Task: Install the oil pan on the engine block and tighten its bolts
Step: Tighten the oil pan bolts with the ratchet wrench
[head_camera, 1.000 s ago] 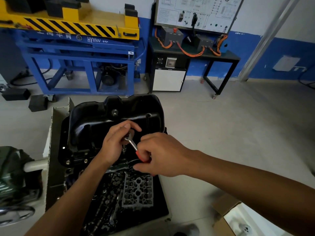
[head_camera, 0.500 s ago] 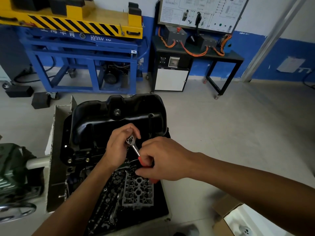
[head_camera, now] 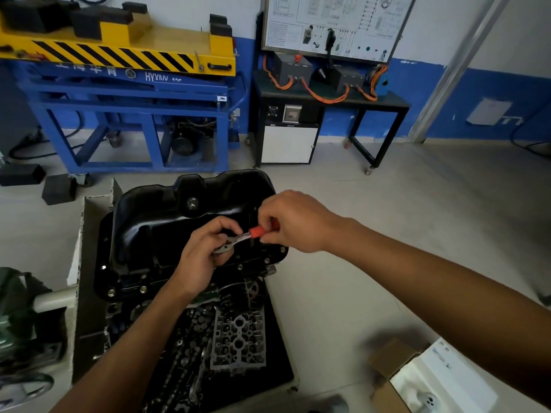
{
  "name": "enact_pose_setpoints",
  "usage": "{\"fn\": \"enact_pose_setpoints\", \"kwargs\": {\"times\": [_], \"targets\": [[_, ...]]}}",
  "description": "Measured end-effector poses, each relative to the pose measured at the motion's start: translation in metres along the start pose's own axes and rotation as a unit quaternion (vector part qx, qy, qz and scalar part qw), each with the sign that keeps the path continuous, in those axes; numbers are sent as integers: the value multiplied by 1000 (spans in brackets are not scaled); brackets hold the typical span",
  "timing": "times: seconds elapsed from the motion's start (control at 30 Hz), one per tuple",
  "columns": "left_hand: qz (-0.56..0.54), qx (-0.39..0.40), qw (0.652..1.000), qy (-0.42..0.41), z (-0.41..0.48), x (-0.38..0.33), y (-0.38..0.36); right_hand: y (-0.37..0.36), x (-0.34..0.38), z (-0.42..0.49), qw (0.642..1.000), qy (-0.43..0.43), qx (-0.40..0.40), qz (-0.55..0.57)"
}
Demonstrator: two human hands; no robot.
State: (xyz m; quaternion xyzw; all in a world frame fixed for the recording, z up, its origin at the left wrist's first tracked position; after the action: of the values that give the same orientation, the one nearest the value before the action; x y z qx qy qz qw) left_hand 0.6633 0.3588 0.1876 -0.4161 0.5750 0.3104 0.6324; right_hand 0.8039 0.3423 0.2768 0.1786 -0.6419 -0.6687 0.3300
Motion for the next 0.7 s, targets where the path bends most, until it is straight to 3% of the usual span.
{"fn": "enact_pose_setpoints", "kwargs": {"times": [0.2,0.4,0.53,0.7], "targets": [[-33,33,998,37,13,1,6,-1,-10,19,997,-8,-58,-43],[19,-65,998,-11,4,-4,5,-5,-10,15,996,-23,-79,-41],[38,-156,986,-35,0,-10,9,-5,3,0,999,-48,-7,2],[51,-188,979,-64,-2,-12,1,-28,44,-5,981,-33,105,162]]}}
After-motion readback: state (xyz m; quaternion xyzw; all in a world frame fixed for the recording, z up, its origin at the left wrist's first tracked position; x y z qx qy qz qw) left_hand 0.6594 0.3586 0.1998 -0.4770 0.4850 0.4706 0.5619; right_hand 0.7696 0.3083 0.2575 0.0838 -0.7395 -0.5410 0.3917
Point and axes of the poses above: each hand's wrist, its own z-axis towards the middle knuckle, its own y-axis out of the back of the hand, x = y × z, the point moved 7 cm from there along z, towards the middle knuckle, and after that the axes turned 14 degrees about y, right-handed, at the moved point
